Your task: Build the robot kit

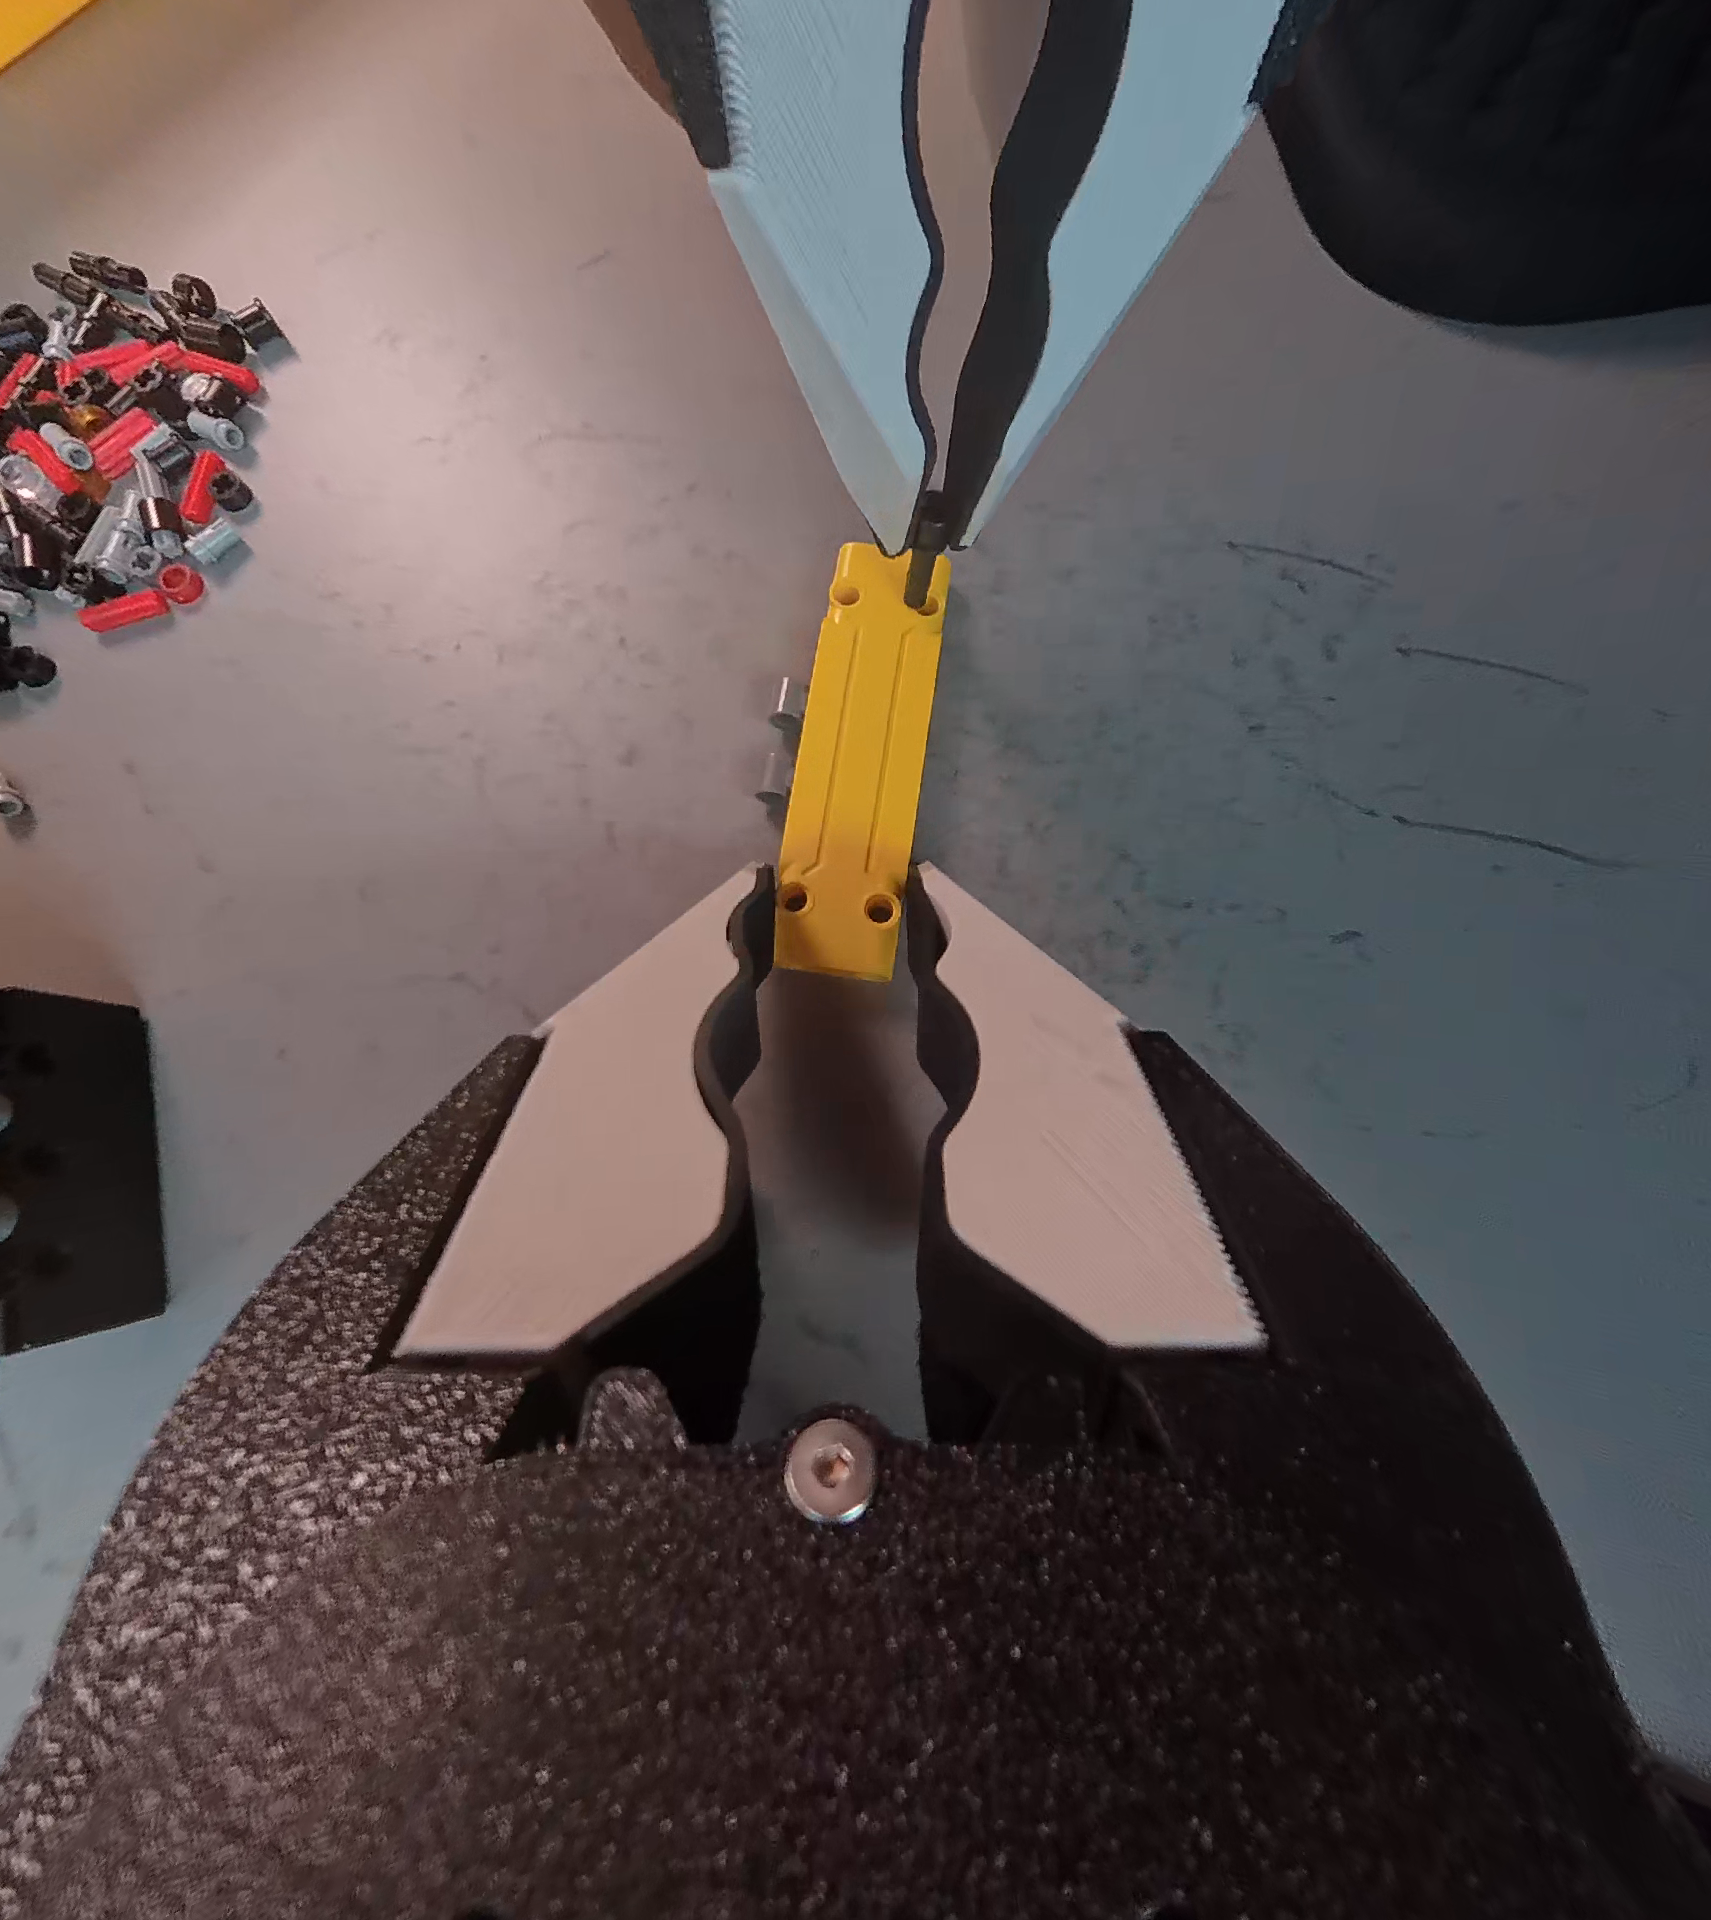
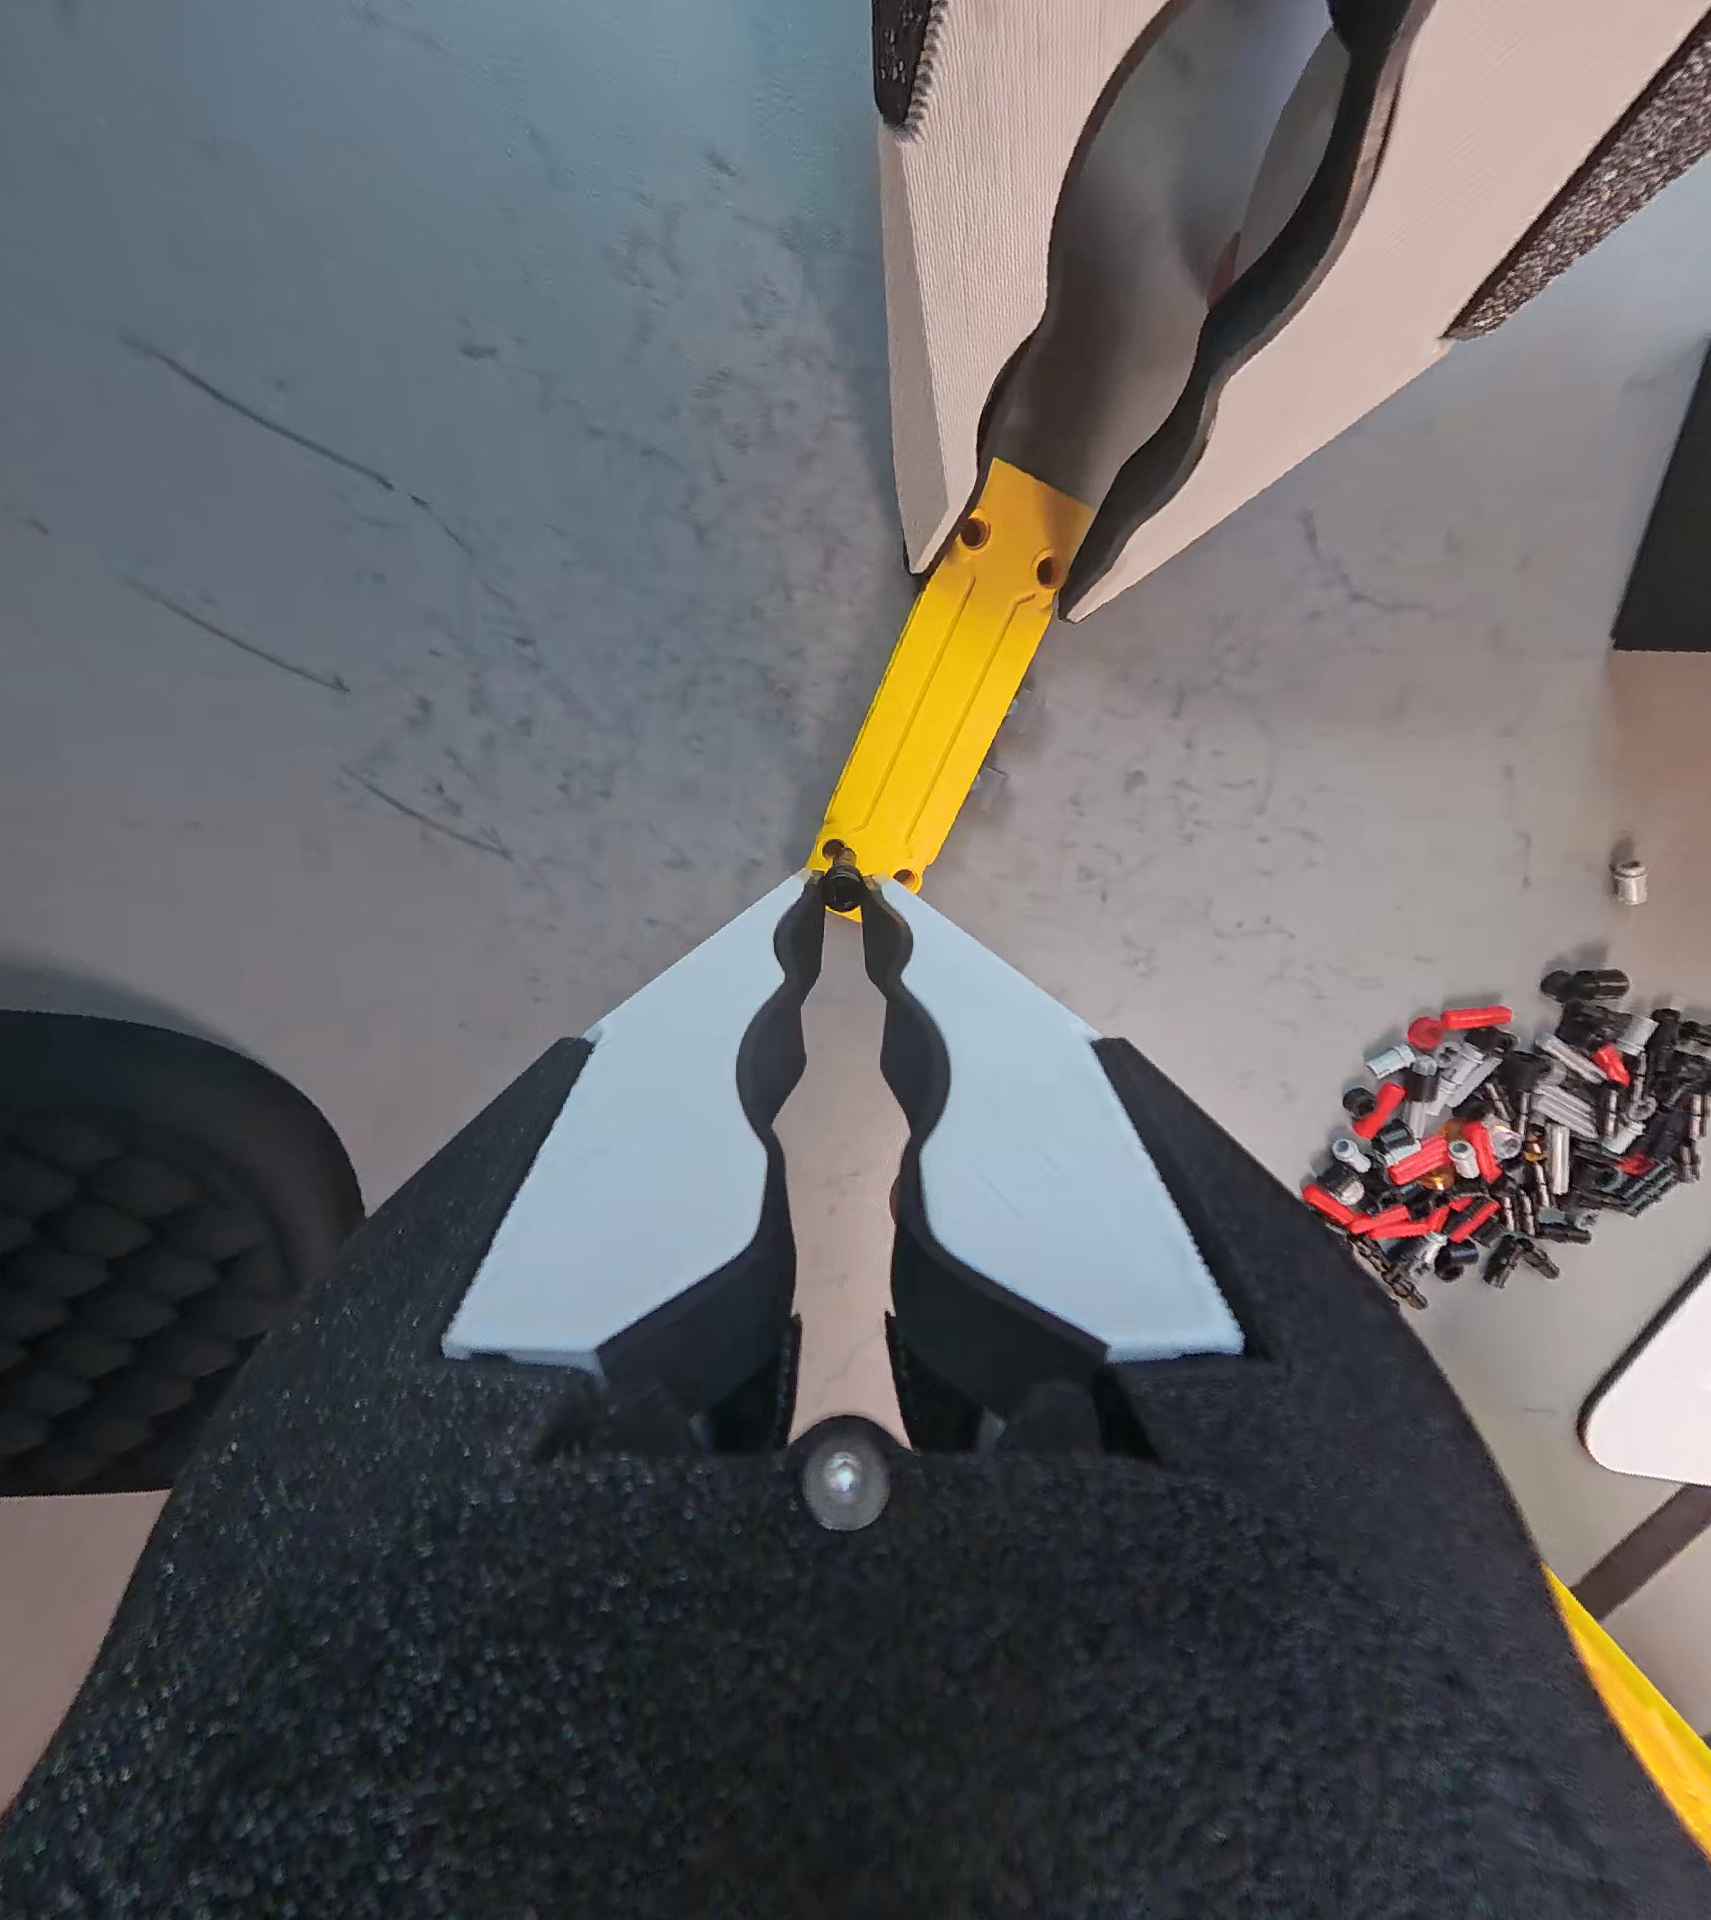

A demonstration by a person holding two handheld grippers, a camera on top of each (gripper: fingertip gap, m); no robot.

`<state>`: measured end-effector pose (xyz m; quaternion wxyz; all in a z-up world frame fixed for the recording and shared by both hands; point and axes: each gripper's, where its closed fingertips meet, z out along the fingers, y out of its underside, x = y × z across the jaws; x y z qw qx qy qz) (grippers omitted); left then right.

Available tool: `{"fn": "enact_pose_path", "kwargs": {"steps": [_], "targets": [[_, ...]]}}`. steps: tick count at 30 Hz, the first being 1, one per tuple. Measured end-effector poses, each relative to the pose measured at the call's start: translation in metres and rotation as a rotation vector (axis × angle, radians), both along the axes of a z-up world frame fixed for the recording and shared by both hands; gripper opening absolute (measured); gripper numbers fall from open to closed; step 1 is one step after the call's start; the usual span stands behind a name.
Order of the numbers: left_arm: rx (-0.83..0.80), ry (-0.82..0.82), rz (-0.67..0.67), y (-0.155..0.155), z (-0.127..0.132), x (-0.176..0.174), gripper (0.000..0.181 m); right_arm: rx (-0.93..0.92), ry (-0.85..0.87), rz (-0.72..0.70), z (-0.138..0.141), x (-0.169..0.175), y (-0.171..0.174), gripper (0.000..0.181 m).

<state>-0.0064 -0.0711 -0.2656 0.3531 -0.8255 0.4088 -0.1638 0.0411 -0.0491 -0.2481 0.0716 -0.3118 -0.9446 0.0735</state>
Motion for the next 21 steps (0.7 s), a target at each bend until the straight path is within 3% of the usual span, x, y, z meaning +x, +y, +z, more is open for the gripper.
{"fn": "enact_pose_path", "kwargs": {"steps": [21], "targets": [[-0.015, -0.006, 0.004, -0.0005, -0.0002, 0.0006, 0.024, -0.017, -0.052, -0.014, -0.0019, 0.0014, -0.0009, 0.006]]}}
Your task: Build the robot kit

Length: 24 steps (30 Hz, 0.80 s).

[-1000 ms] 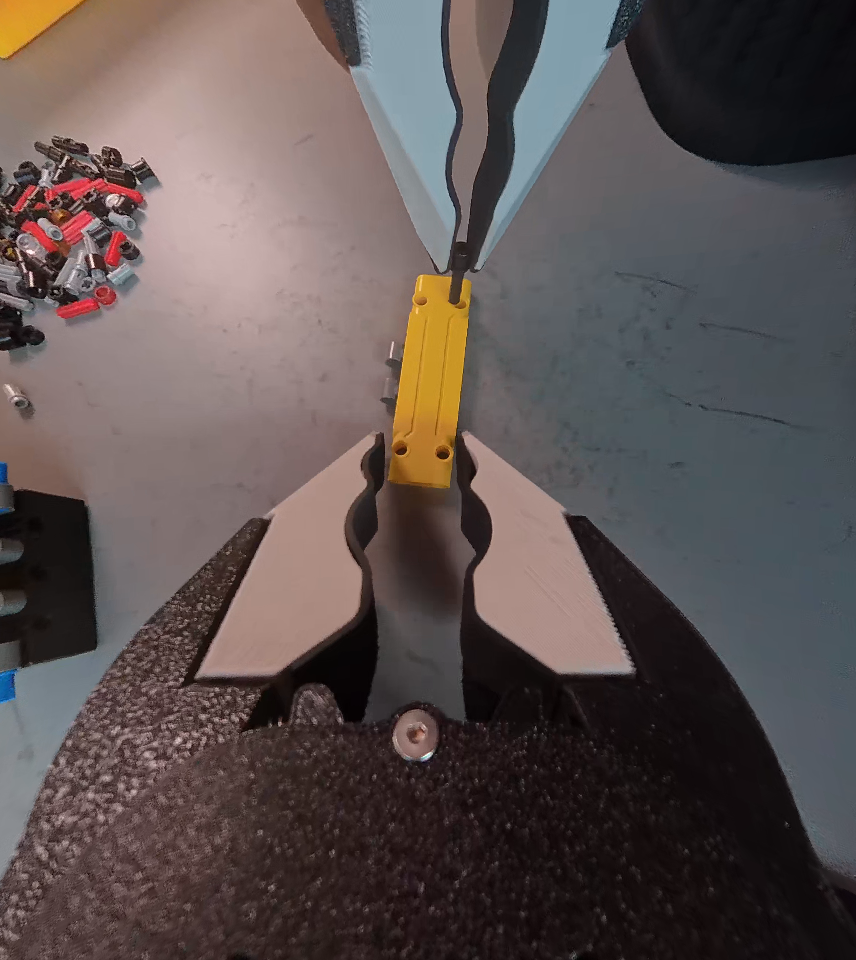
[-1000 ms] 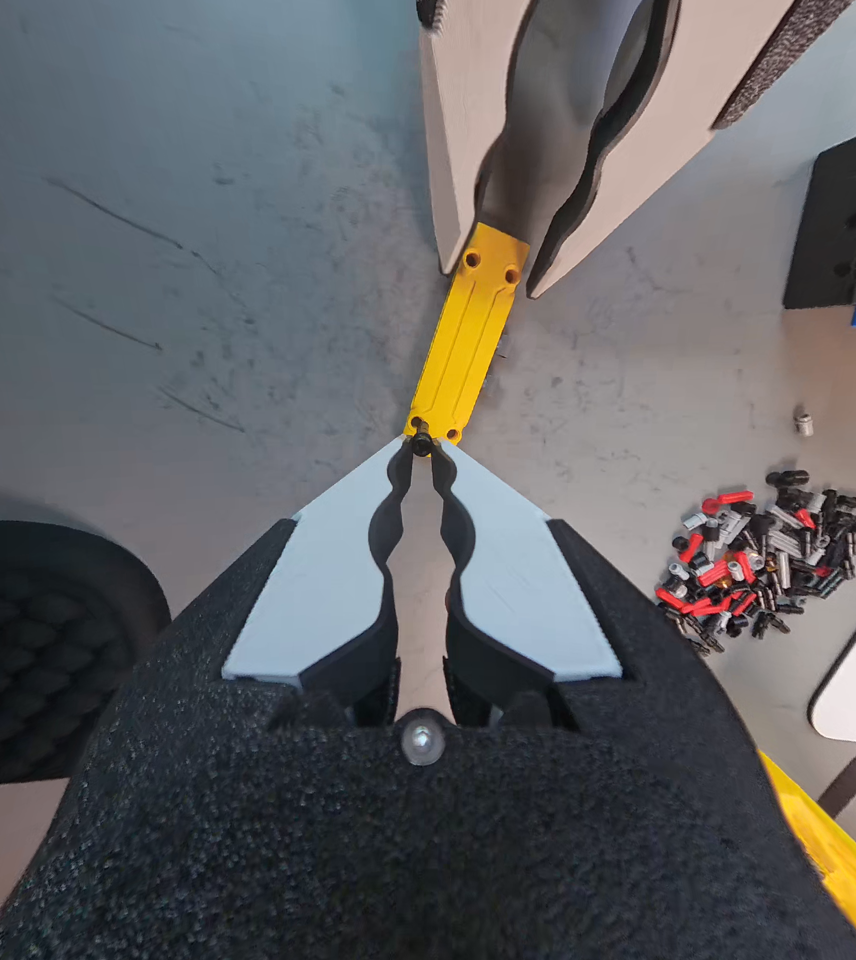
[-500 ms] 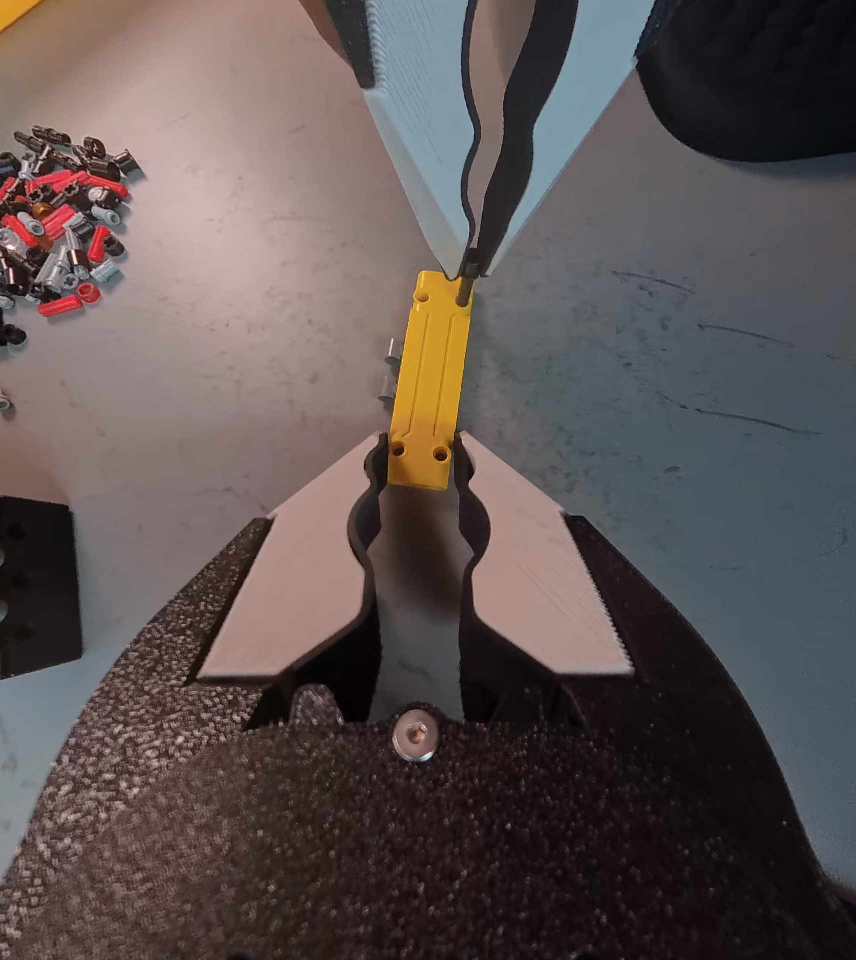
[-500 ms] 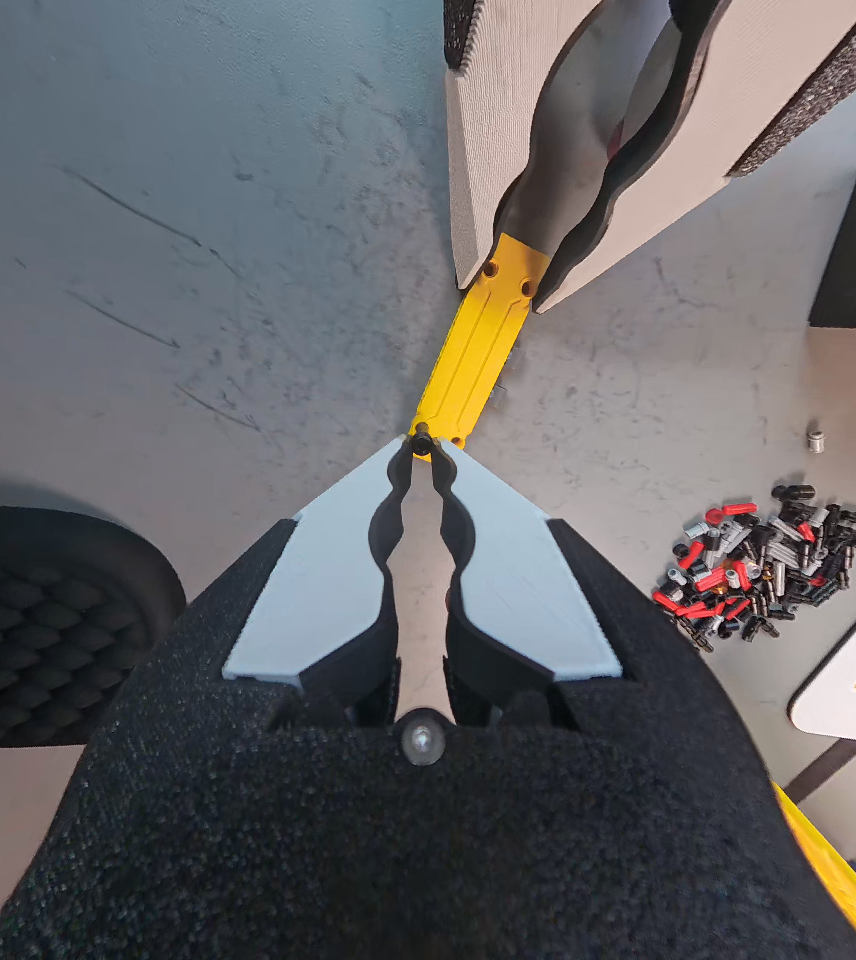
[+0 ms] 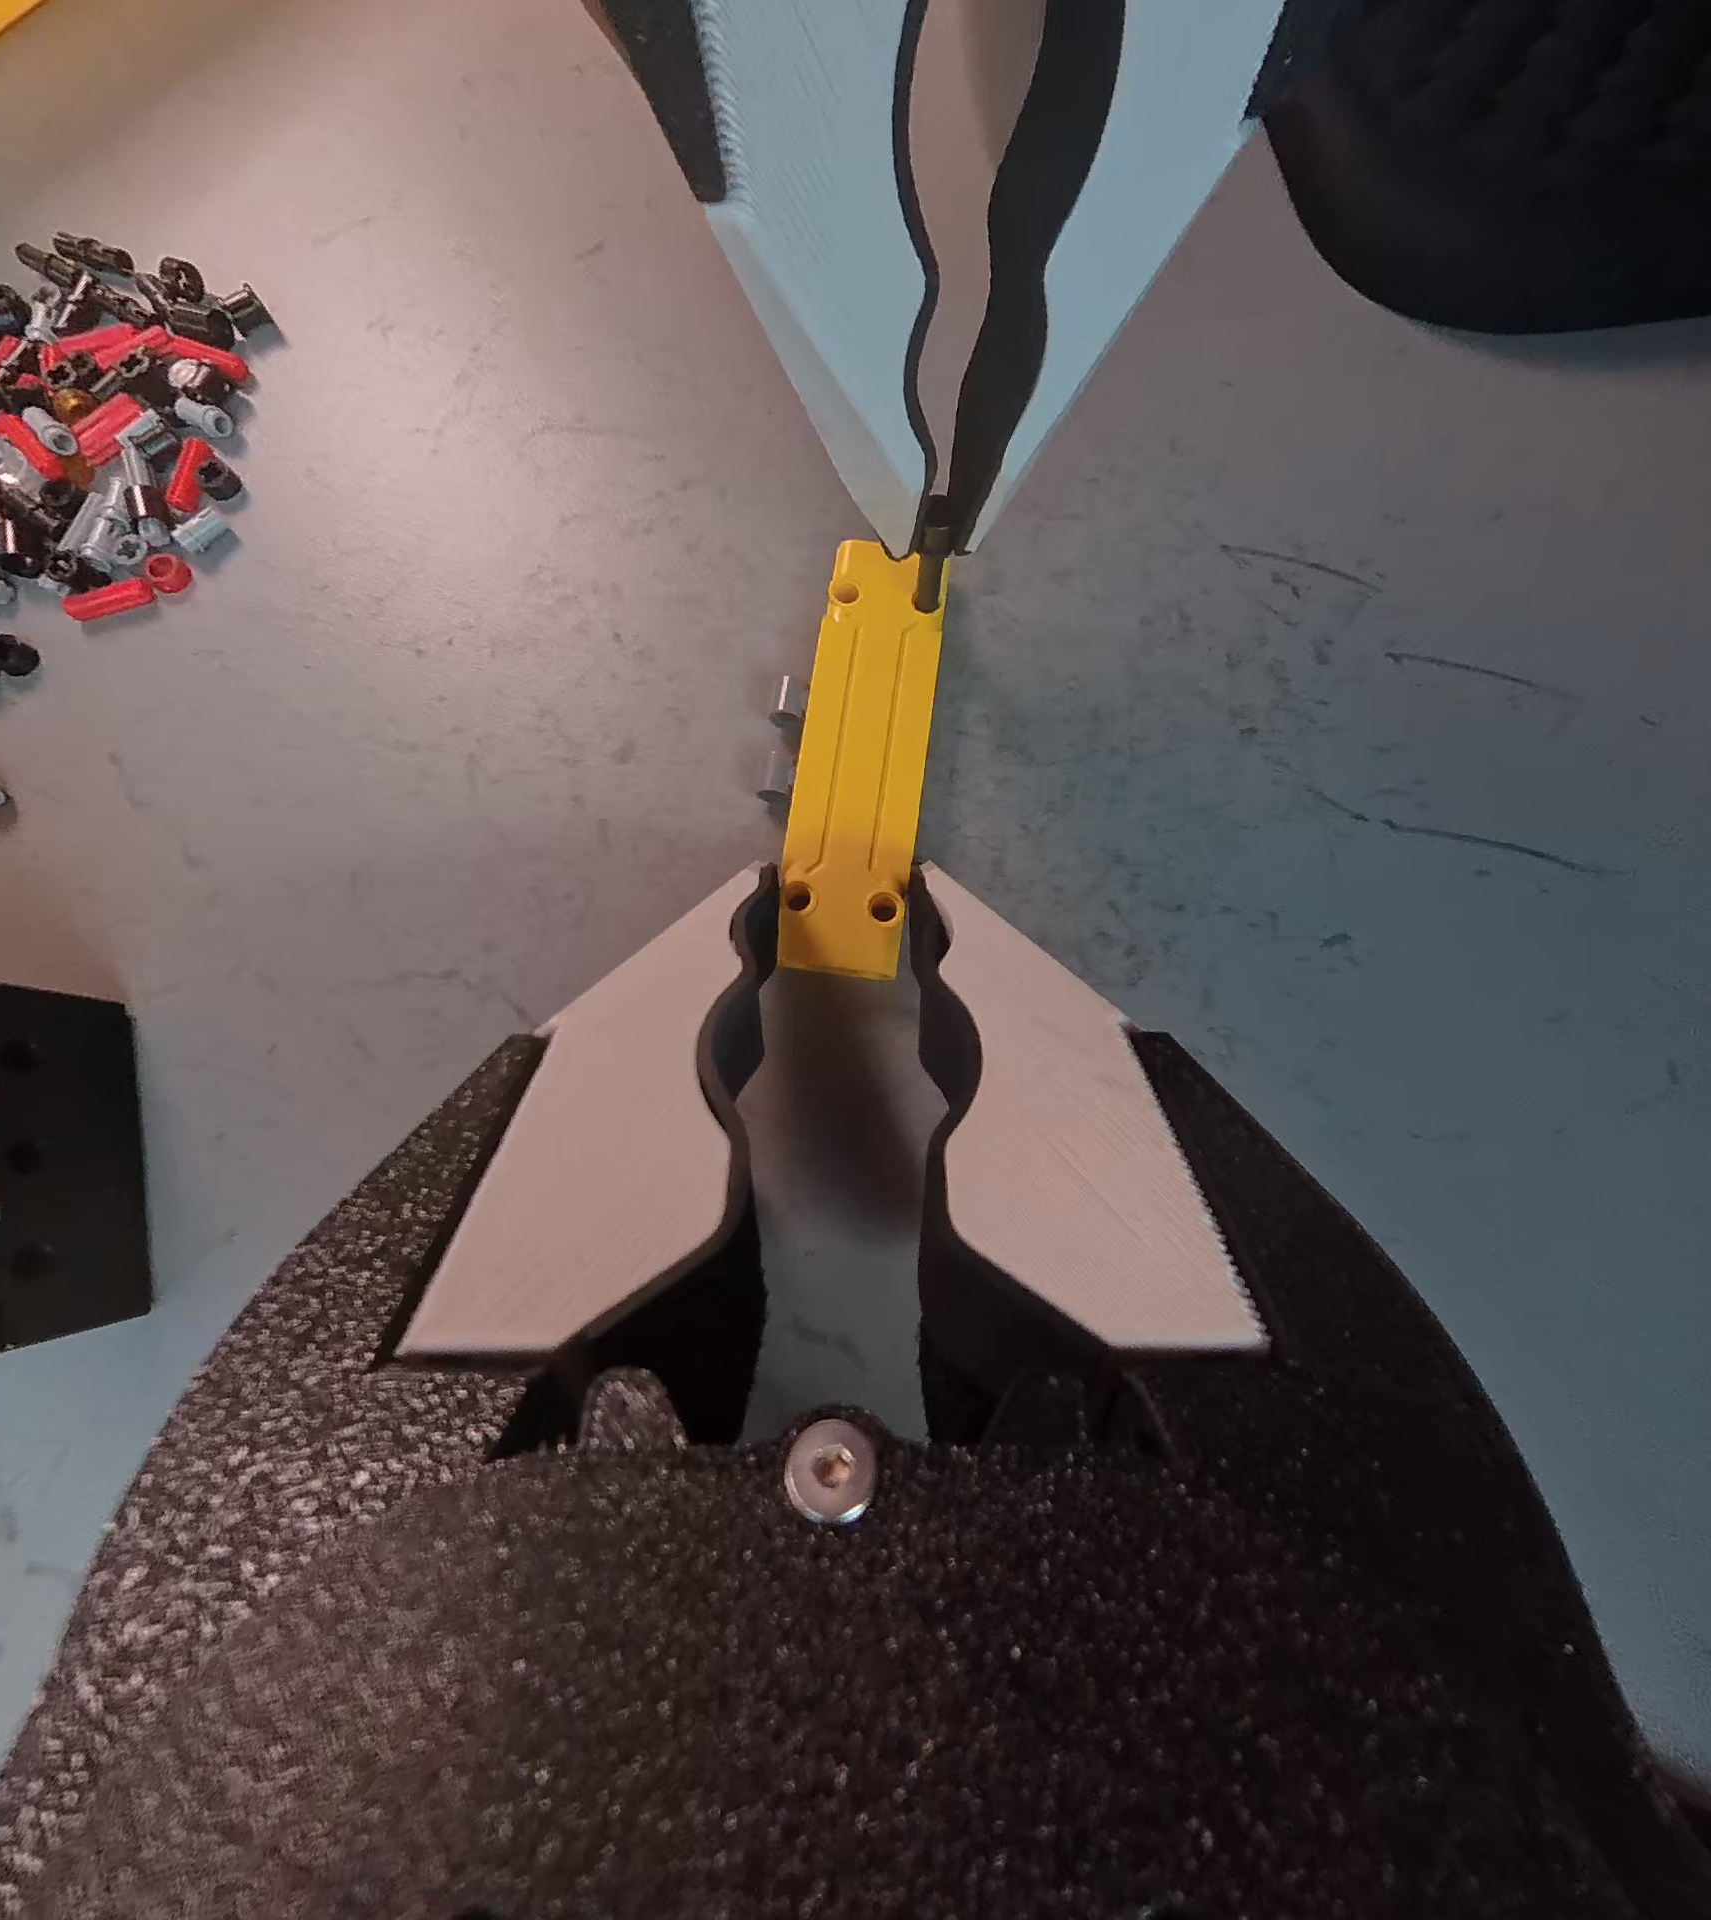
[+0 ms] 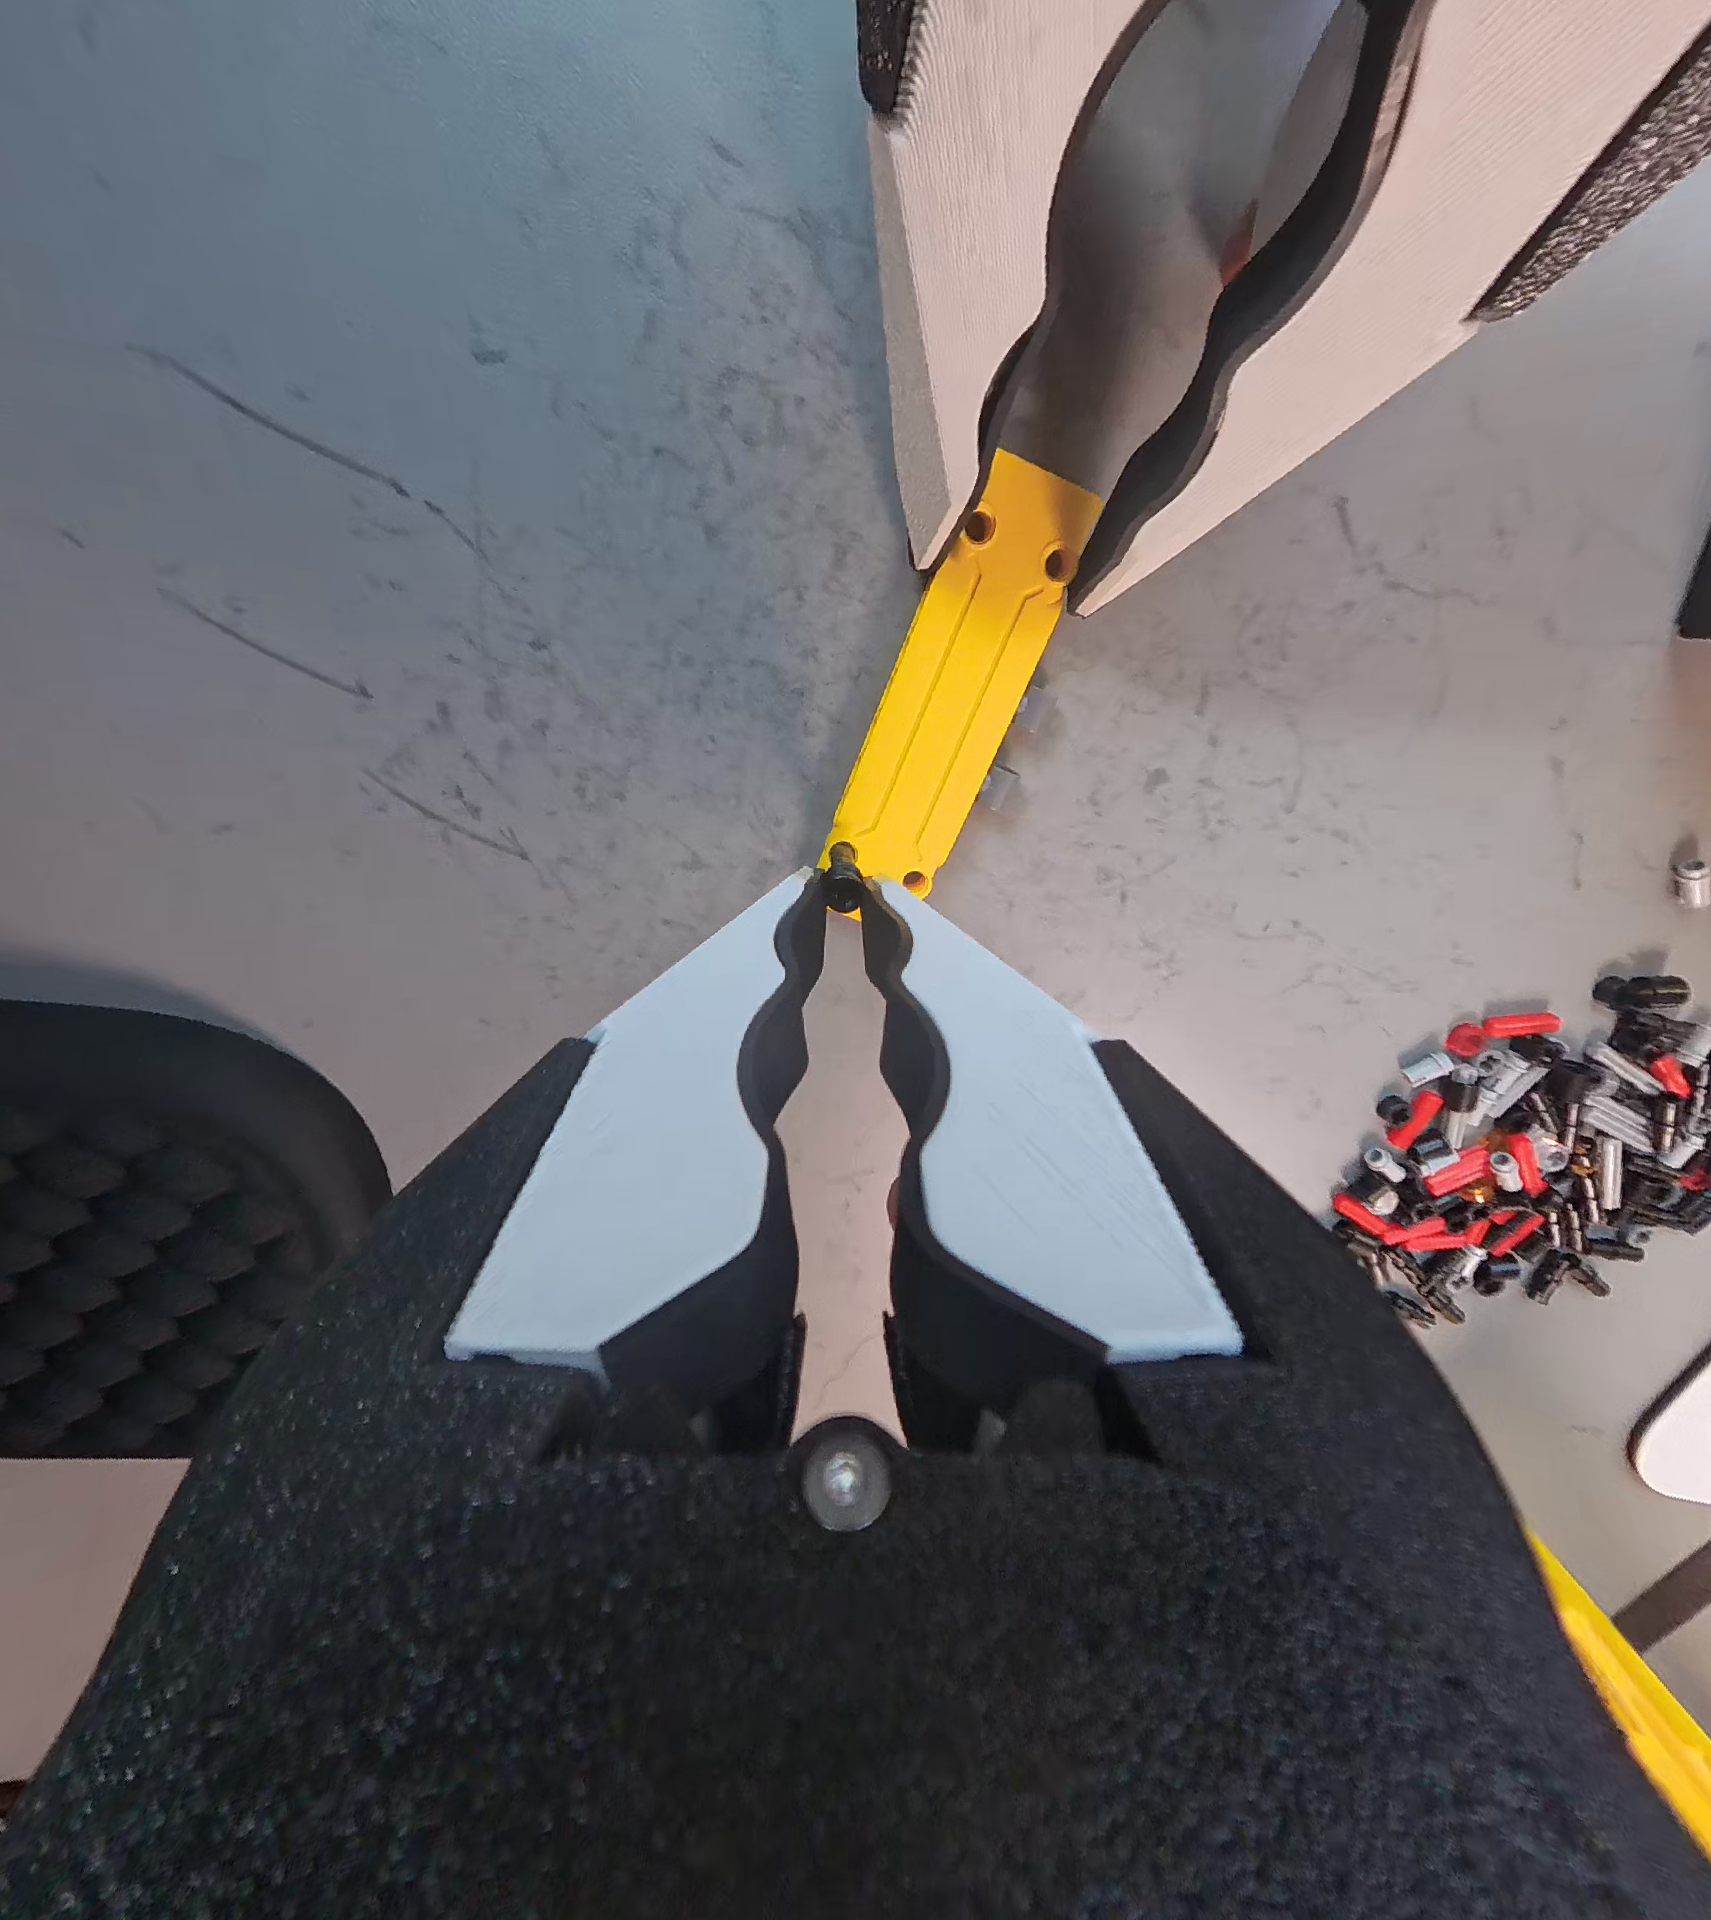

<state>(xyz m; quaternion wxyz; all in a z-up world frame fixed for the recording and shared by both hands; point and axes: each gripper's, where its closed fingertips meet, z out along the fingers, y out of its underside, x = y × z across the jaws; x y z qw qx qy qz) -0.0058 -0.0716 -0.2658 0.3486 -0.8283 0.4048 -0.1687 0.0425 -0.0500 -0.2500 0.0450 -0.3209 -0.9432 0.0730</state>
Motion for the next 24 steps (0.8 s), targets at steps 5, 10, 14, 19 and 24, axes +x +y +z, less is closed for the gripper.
{"fn": "enact_pose_path", "kwargs": {"steps": [5, 10, 14, 19, 24], "targets": [[-0.008, -0.006, 0.003, 0.0000, -0.0001, -0.0002, 0.024, 0.011, -0.012, 0.004, -0.0007, 0.0008, 0.0008, 0.006], [-0.010, -0.008, 0.004, 0.0000, -0.0002, -0.0001, 0.024, 0.005, -0.051, 0.014, -0.0007, 0.0007, 0.0003, 0.006], [-0.016, -0.015, 0.007, 0.0001, -0.0003, -0.0001, 0.024, 0.023, -0.074, 0.038, -0.0008, -0.0003, -0.0005, 0.006], [-0.024, -0.021, 0.010, 0.0002, -0.0003, -0.0002, 0.024, 0.048, -0.085, 0.060, -0.0009, -0.0015, -0.0024, 0.005], [-0.032, -0.024, 0.014, -0.0002, -0.0005, -0.0002, 0.024, 0.036, -0.103, 0.060, -0.0015, -0.0026, -0.0037, 0.005]]}}
